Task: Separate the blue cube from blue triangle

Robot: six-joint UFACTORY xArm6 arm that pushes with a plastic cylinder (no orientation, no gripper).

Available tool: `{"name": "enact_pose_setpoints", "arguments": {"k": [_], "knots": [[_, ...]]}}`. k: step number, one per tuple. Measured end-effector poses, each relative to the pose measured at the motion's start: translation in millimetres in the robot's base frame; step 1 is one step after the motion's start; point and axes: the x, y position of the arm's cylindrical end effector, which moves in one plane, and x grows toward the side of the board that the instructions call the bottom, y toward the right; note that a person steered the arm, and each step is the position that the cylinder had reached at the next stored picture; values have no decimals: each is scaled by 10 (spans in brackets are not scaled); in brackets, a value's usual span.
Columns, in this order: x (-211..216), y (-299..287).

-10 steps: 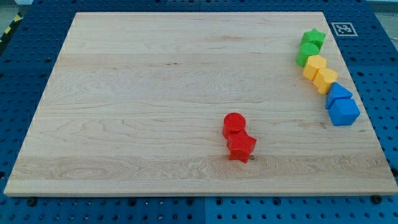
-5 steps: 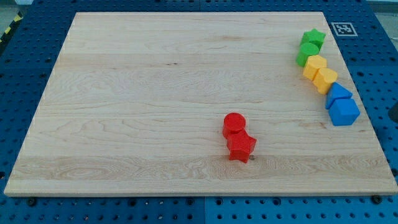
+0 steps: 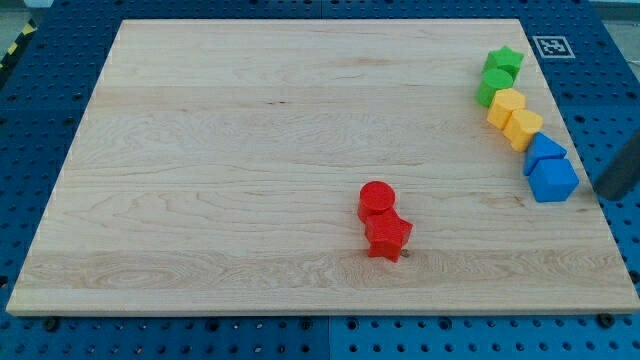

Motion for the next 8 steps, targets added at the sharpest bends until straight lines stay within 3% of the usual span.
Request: {"name": "enact_pose_setpoints", "arguments": {"k": [8], "knots": [[-111, -252]]}}
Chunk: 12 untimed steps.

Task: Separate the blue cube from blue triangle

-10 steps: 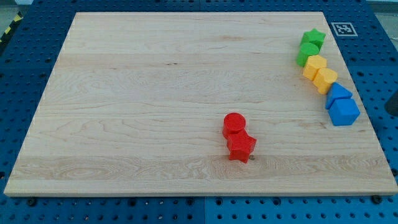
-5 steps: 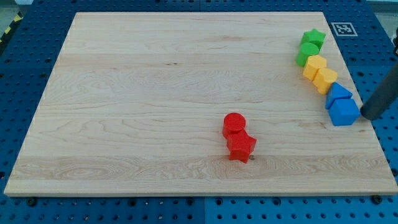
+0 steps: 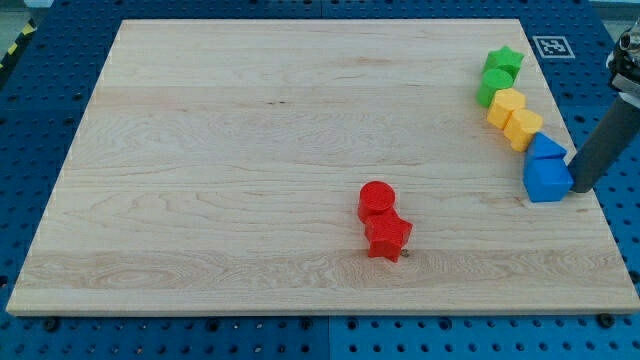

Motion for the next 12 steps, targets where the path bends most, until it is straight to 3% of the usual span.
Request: {"name": "enact_pose_setpoints", "arguments": {"k": [3, 12], "knots": [[0, -478], [3, -978]]}}
